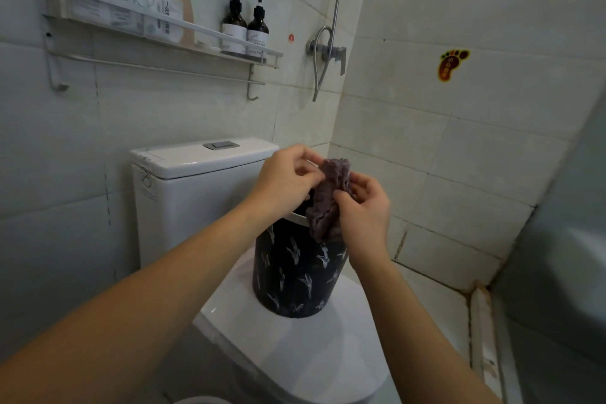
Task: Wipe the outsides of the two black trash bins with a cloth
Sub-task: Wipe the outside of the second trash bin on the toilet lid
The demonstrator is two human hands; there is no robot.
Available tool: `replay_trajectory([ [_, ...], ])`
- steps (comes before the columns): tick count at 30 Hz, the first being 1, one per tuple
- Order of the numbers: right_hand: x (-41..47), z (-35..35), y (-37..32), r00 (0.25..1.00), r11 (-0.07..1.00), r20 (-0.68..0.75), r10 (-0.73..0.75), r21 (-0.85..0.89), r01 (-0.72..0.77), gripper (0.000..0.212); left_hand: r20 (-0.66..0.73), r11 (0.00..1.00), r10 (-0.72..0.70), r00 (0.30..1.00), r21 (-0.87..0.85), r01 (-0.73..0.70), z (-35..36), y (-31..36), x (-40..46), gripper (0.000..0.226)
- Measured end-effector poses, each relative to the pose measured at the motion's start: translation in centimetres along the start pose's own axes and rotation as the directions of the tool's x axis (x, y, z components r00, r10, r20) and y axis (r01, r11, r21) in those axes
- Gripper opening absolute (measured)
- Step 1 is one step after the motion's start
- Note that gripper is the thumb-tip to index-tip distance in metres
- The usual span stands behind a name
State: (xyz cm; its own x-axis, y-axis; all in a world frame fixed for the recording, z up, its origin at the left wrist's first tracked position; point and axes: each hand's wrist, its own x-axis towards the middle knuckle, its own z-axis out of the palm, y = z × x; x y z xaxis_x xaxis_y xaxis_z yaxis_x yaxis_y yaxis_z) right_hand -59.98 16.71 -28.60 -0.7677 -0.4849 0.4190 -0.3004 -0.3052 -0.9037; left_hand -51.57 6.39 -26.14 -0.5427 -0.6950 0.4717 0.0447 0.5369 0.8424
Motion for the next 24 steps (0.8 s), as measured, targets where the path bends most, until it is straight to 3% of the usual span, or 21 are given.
replay_trajectory([
  [2,0.3,-0.1,0.0,0.998,0.992,0.017,0.067,0.102,-0.068,0.029,-0.051,0.999,-0.033,0.998,0.039,0.035,-0.4,-0.2,0.1,0.027],
  [5,0.6,-0.1,0.0,0.984,0.955,0.059,0.169,0.236,-0.179,0.024,0.067,0.985,-0.158,0.985,-0.054,0.162,-0.4,0.1,-0.2,0.035],
  [7,0.6,-0.2,0.3,0.983,0.968,0.064,0.173,0.172,-0.182,0.022,0.111,0.976,-0.163,0.980,-0.124,0.176,-0.4,0.4,-0.5,0.039],
  [11,0.4,-0.1,0.8,1.000,0.999,-0.019,0.001,-0.034,-0.002,0.026,0.037,0.984,-0.147,0.988,-0.097,0.150,-0.3,0.0,-0.5,0.043],
  [13,-0.2,0.0,0.6,0.998,0.998,0.052,-0.044,-0.051,0.047,0.023,-0.010,0.989,-0.145,0.989,-0.041,0.144,-0.1,-0.1,-0.5,0.044],
  [17,-0.9,0.0,0.9,0.976,0.991,0.220,0.005,-0.128,0.024,0.027,-0.053,0.990,-0.128,0.990,-0.071,0.124,0.0,-0.5,-0.1,0.040],
  [21,-0.5,-0.7,1.4,0.972,0.998,0.224,0.065,-0.038,-0.058,0.017,-0.016,0.961,-0.164,0.986,-0.229,0.156,-0.4,-0.7,-0.2,0.033],
  [24,-0.4,-0.9,1.8,0.977,0.999,0.213,0.030,-0.028,-0.025,0.017,0.059,0.942,-0.125,0.990,-0.307,0.137,-0.5,-0.6,-0.6,0.025],
])
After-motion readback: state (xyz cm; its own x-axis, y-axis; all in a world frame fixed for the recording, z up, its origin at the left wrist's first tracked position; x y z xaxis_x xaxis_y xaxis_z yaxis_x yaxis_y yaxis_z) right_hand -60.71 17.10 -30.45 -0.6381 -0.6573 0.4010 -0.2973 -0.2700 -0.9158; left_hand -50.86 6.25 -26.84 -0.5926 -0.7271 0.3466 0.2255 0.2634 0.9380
